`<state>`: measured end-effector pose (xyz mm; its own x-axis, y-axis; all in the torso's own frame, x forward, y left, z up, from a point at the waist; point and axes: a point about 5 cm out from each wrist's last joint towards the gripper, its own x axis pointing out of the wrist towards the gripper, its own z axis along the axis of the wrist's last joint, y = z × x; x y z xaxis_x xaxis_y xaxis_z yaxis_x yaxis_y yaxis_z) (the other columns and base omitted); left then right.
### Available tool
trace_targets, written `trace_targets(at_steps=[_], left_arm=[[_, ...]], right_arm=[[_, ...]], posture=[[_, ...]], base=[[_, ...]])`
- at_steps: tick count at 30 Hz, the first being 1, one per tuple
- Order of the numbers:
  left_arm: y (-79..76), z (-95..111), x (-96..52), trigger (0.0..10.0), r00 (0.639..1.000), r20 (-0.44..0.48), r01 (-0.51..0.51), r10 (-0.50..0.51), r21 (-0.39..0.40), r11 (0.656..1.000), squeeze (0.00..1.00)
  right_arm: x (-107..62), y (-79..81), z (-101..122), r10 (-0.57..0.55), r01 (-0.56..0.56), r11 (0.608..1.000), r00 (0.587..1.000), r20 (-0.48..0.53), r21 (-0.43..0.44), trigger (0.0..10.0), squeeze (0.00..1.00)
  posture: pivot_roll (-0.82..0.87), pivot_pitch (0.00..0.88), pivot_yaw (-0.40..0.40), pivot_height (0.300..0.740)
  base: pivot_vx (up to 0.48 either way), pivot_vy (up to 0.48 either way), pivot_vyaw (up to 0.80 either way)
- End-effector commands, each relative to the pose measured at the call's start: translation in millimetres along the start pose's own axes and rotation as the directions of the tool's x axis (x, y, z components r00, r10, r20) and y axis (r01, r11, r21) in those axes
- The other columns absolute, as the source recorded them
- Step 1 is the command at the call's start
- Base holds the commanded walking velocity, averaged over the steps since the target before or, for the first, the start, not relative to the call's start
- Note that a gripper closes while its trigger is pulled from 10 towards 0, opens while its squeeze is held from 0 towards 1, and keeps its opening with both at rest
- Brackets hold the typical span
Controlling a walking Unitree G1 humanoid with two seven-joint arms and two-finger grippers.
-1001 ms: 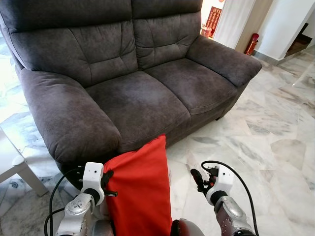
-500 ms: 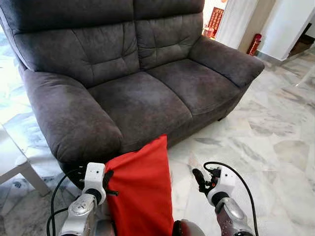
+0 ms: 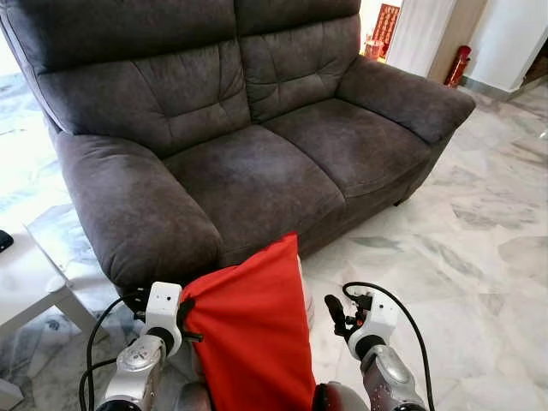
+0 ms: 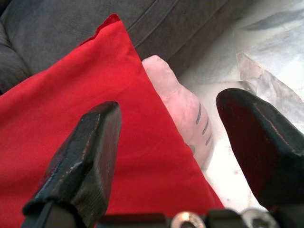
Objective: Move the pillow to the sofa from floor
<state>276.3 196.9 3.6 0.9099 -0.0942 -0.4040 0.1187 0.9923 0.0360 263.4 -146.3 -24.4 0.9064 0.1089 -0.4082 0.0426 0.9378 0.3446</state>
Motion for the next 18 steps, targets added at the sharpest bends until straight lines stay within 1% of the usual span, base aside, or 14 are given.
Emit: trace_targets(at_steps=[1,5,11,13,17,18], left_arm=[[14.3,23.1,3.9,10.0,0.994,0.097,-0.061,0.059,0.016,0.998,0.0],[15.7,25.2,4.9,10.0,0.989,0.114,-0.096,0.095,-0.003,0.995,0.0],[18.6,25.7,1.0,10.0,0.973,0.168,-0.156,0.158,-0.026,0.987,0.0],[18.6,23.6,-0.8,10.0,0.969,0.18,-0.17,0.17,-0.014,0.985,0.0],[18.4,22.4,-1.2,10.0,0.967,0.181,-0.175,0.177,-0.023,0.984,0.0],[18.3,20.0,-1.7,10.0,0.968,0.176,-0.176,0.178,-0.025,0.984,0.0]], right_arm=[[2.8,2.3,5.1,-0.001,0.001,1.0,1.0,0.018,-0.004,10.0,0.0],[3.5,-0.4,9.2,-0.007,0.008,1.0,0.999,0.031,-0.014,10.0,0.0],[3.6,-3.2,13.6,-0.009,0.011,0.999,0.999,0.052,-0.03,10.0,0.0],[2.3,-5.9,13.2,-0.009,0.012,0.998,0.999,0.047,-0.066,10.0,0.0],[-0.6,-9.8,10.4,-0.011,0.014,0.997,0.999,0.043,-0.08,10.0,0.0],[-3.5,-13.7,6.2,-0.023,0.025,0.996,0.999,0.032,-0.081,10.0,0.0]], posture=[[0.09,0.0,-0.004,0.63],[0.07,0.0,-0.017,0.63],[0.07,0.0,-0.035,0.63],[0.07,0.0,-0.042,0.63],[0.07,0.0,-0.042,0.63],[0.06,0.0,-0.04,0.63]], base=[[0.0,0.0,0.0],[0.0,0.0,0.0],[0.0,0.0,0.0],[0.0,0.0,0.0],[0.0,0.0,0.0],[0.0,0.0,0.0]])
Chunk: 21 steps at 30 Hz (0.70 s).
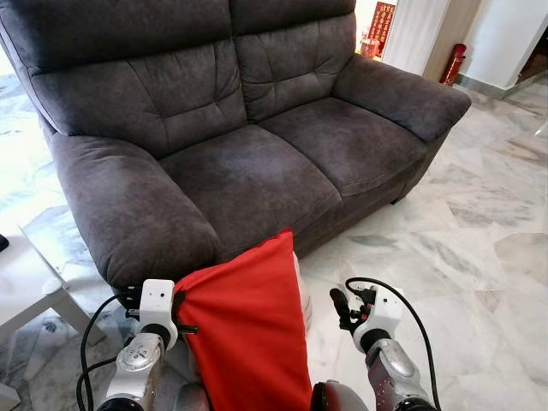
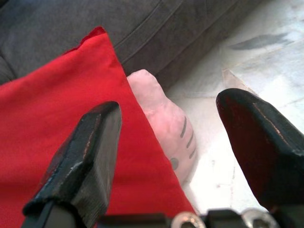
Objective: Move the pillow to the sofa from floor
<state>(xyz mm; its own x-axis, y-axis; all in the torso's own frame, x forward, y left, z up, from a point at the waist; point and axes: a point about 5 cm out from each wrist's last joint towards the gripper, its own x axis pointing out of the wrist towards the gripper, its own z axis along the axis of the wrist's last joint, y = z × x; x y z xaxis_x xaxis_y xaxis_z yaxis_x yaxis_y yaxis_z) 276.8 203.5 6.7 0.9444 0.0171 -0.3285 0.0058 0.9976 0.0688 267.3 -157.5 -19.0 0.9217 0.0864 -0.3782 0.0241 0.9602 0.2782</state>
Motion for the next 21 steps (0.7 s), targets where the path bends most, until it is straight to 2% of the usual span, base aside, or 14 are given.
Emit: trace_targets(at_steps=[1,7,21], left_arm=[[11.2,16.7,2.2,10.0,0.993,0.102,-0.061,0.061,-0.004,0.998,0.0],[10.0,4.8,-0.9,10.0,0.997,0.061,-0.044,0.043,0.023,0.999,0.0],[8.4,5.6,0.1,10.0,0.997,0.068,-0.043,0.043,0.009,0.999,0.0]], right_arm=[[-4.6,-6.2,-5.3,-0.016,0.016,1.0,1.0,-0.013,-0.01,10.0,0.0],[-11.9,-12.9,-16.4,-0.052,0.052,0.999,0.998,-0.044,-0.011,10.0,0.0],[-11.6,-14.8,-14.3,-0.052,0.051,0.999,0.998,-0.039,-0.015,10.0,0.0]], posture=[[0.06,0.0,-0.04,0.63],[0.05,0.0,-0.029,0.63],[0.06,0.0,-0.049,0.63]], base=[[0.0,0.0,0.0],[0.0,0.0,0.0],[0.0,0.0,0.0]])
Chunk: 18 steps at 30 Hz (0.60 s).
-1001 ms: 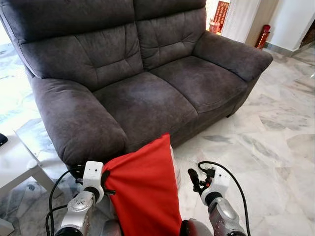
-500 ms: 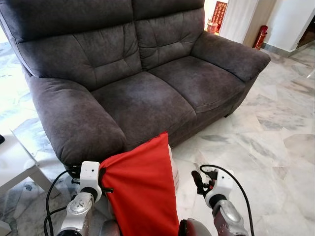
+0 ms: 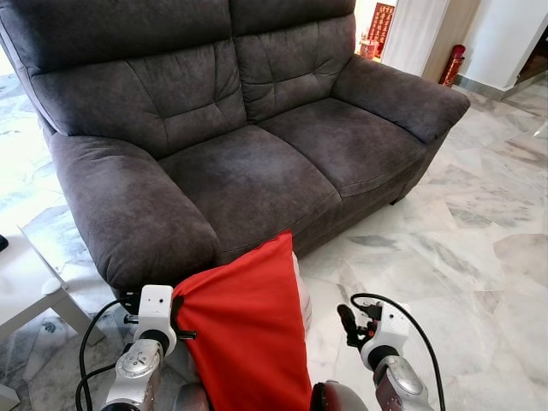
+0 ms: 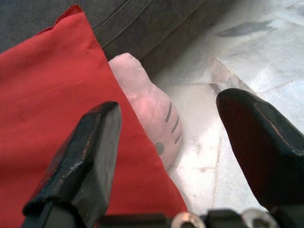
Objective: Move the pillow to the sofa from floor
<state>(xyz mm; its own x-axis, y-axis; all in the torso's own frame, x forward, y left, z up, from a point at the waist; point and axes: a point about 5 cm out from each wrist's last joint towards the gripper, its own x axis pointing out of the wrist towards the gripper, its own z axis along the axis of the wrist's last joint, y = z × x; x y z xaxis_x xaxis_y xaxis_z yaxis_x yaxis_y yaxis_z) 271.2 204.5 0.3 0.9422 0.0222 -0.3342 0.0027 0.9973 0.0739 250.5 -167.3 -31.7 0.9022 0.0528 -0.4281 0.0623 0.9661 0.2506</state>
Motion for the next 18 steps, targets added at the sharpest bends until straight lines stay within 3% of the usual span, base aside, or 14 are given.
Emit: trace_targets(at_steps=[1,18], left_arm=[[6.5,13.2,3.3,10.0,0.996,0.076,-0.035,0.035,0.001,0.999,0.0],[2.4,11.2,2.9,10.0,0.997,0.074,-0.019,0.02,-0.012,1.0,0.0]], right_arm=[[0.3,-1.5,1.5,-0.005,0.005,1.0,1.0,0.005,-0.004,10.0,0.0],[-0.3,-2.2,-0.8,-0.005,0.005,1.0,1.0,-0.01,-0.007,10.0,0.0]], posture=[[0.06,0.0,-0.052,0.63],[0.06,0.0,-0.057,0.63]], base=[[0.0,0.0,0.0],[0.0,0.0,0.0]])
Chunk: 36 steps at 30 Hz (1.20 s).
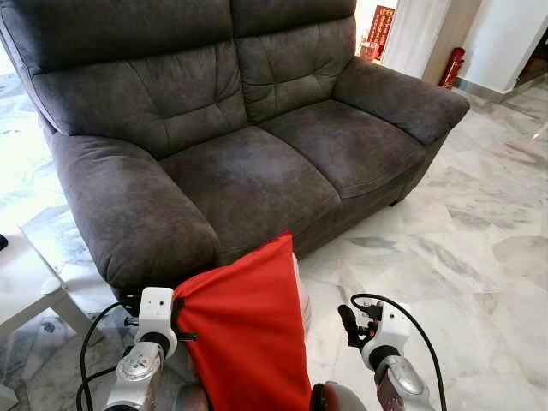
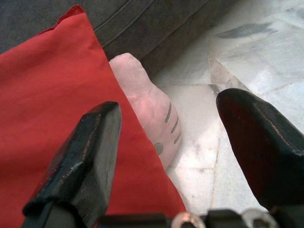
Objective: Move the pillow to the sofa from floor
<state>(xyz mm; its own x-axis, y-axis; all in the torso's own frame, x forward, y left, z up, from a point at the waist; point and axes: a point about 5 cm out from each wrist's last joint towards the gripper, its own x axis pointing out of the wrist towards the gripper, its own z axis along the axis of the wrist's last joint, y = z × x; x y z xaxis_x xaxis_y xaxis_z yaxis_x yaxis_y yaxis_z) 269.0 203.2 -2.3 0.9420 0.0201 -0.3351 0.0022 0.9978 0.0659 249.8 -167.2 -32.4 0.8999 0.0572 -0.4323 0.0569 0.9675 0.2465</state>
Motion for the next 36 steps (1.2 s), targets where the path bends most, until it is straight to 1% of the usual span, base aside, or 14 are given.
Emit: trace_targets(at_steps=[1,10,14,21,30,36], left_arm=[[3.8,14.2,4.1,10.0,0.997,0.075,-0.021,0.021,-0.004,1.0,0.0],[2.9,13.4,3.8,10.0,0.997,0.072,-0.017,0.017,-0.007,1.0,0.0],[2.0,13.7,4.2,10.0,0.997,0.073,-0.015,0.015,-0.008,1.0,0.0],[1.4,13.7,4.5,10.0,0.997,0.072,-0.015,0.015,-0.009,1.0,0.0],[0.5,12.6,4.2,10.0,0.997,0.069,-0.014,0.015,-0.013,1.0,0.0],[0.0,11.9,4.0,10.0,0.998,0.068,-0.013,0.014,-0.014,1.0,0.0]], right_arm=[[-0.1,-2.2,-0.1,-0.009,0.009,1.0,1.0,-0.006,-0.001,10.0,0.0],[-0.9,-3.0,-2.3,-0.011,0.011,1.0,1.0,-0.018,0.001,10.0,0.0],[-1.1,-3.5,-3.0,-0.013,0.013,1.0,1.0,-0.022,0.0,10.0,0.0],[-2.2,-6.9,-5.0,-0.02,0.02,1.0,0.999,-0.039,0.0,10.0,0.0],[-2.3,-6.7,-6.4,-0.017,0.017,1.0,0.999,-0.05,0.0,10.0,0.0],[-2.7,-7.1,-7.3,-0.015,0.015,1.0,0.998,-0.056,0.0,10.0,0.0]], posture=[[0.06,0.0,-0.057,0.63],[0.06,0.0,-0.056,0.63],[0.06,0.0,-0.056,0.647],[0.06,0.0,-0.058,0.694],[0.06,0.0,-0.06,0.739],[0.06,0.0,-0.061,0.74]], base=[[0.0,0.0,0.0],[0.0,0.0,0.0],[0.0,0.0,0.0],[0.0,0.0,0.0],[0.0,0.0,0.0],[0.0,0.0,0.0]])
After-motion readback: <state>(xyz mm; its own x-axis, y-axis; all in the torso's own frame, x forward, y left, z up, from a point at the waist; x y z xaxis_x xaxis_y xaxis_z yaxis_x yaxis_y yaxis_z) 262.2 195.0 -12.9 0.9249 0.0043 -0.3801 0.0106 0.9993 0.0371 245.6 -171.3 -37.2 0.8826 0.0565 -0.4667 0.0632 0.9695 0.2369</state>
